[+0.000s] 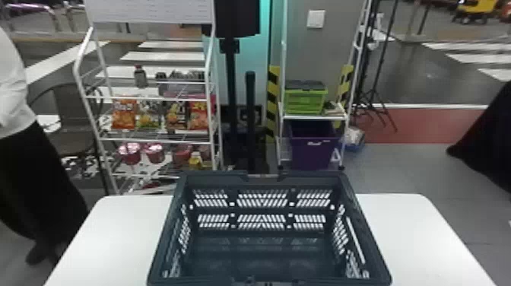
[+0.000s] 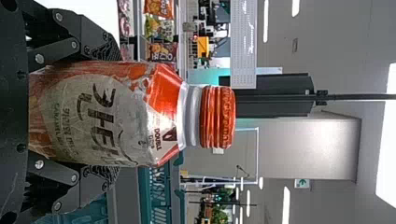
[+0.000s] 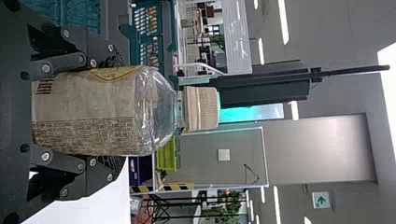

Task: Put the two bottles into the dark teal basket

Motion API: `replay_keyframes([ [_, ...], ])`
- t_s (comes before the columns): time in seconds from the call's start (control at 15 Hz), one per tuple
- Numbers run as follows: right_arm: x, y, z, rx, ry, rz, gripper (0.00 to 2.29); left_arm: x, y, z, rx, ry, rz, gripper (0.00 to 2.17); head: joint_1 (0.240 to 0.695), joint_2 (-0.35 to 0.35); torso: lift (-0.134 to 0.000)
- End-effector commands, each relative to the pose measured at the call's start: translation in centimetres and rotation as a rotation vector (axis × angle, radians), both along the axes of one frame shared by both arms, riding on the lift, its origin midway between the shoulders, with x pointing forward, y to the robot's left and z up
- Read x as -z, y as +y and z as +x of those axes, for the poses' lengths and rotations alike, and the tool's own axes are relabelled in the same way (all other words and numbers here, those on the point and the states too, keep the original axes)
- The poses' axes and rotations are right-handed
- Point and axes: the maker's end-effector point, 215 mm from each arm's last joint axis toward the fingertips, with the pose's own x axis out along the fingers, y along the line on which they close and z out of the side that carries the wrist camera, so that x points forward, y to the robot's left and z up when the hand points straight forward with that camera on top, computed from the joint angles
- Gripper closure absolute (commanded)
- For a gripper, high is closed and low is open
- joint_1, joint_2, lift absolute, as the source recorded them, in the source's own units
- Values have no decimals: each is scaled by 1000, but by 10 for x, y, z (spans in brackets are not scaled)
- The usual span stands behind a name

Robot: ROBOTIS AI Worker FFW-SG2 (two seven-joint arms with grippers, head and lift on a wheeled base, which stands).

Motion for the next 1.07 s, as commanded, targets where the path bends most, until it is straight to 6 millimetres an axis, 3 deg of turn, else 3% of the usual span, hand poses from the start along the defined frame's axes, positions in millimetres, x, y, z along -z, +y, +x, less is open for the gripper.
replay_keyframes([
  [0.0, 0, 0, 0, 0, 2, 0, 1997, -1, 0, 0, -2, 0, -1, 2145, 499, 0, 0],
  [0.6, -1, 1, -2, -1, 6, -1, 1997, -2, -1, -1, -2, -2, -2, 2145, 499, 0, 0],
  [0.8, -17, 0, 2, -1, -20, 2, 1997, -1, 0, -1, -2, 0, -2, 2145, 499, 0, 0],
  [1.0, -40, -1, 18, -2, -38, -6, 1997, 1, 0, -2, -4, 2, -5, 2145, 499, 0, 0],
])
